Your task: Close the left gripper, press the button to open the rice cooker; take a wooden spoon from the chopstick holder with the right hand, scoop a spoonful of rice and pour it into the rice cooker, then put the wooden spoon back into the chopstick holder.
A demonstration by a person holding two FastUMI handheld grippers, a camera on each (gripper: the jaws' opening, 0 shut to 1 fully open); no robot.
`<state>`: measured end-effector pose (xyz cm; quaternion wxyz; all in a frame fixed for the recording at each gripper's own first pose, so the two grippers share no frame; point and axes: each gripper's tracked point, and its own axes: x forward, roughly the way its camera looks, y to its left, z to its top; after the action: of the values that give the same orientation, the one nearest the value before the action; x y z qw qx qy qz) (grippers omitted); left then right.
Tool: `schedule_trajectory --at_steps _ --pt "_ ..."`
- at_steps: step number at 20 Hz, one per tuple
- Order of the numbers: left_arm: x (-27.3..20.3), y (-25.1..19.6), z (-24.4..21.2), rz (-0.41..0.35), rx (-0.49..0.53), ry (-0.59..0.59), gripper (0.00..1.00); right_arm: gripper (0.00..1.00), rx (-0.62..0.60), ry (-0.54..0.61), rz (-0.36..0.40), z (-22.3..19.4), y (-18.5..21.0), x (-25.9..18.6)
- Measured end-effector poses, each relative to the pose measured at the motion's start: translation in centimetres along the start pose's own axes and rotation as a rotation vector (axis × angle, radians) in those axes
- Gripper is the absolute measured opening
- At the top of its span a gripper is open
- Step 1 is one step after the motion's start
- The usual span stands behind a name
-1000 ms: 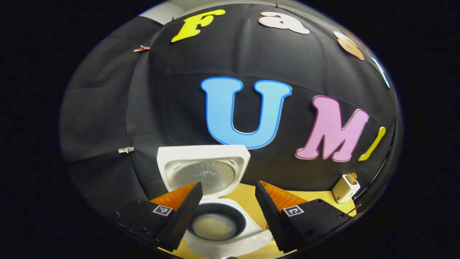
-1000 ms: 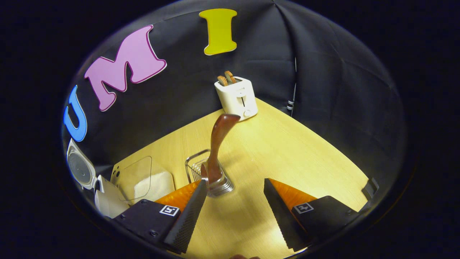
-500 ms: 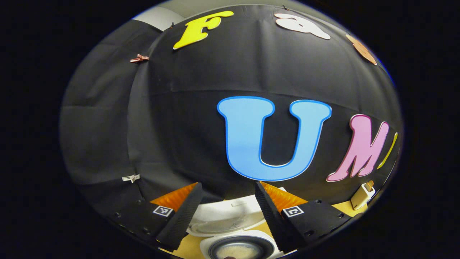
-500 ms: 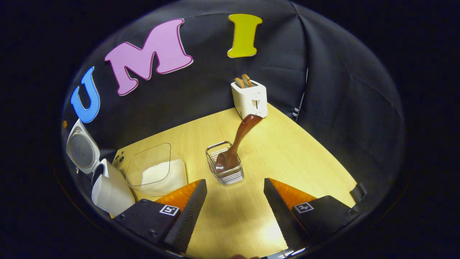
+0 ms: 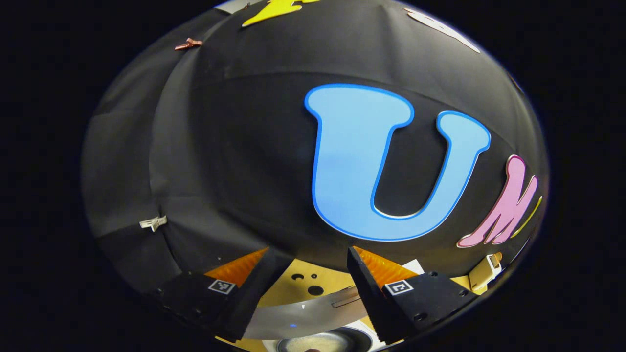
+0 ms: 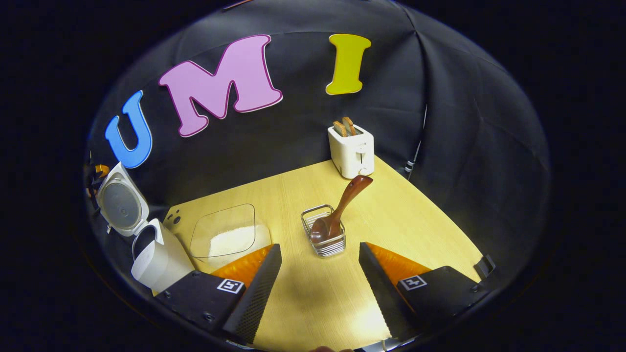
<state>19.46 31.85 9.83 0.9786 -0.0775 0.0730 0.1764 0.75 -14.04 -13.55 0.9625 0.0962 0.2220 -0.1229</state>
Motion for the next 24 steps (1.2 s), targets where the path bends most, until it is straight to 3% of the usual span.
schedule_trajectory --at_steps 14,24 --pt "-6.7 -5.2 -8.7 -0.069 -0.090 0.277 0.98 0.99 -0.022 0.083 0.134 -3.0 3.6 2.1" --pt "-10.2 -8.2 -18.5 -0.038 -0.038 0.370 0.96 0.99 -0.052 0.140 0.189 -4.2 4.3 3.3"
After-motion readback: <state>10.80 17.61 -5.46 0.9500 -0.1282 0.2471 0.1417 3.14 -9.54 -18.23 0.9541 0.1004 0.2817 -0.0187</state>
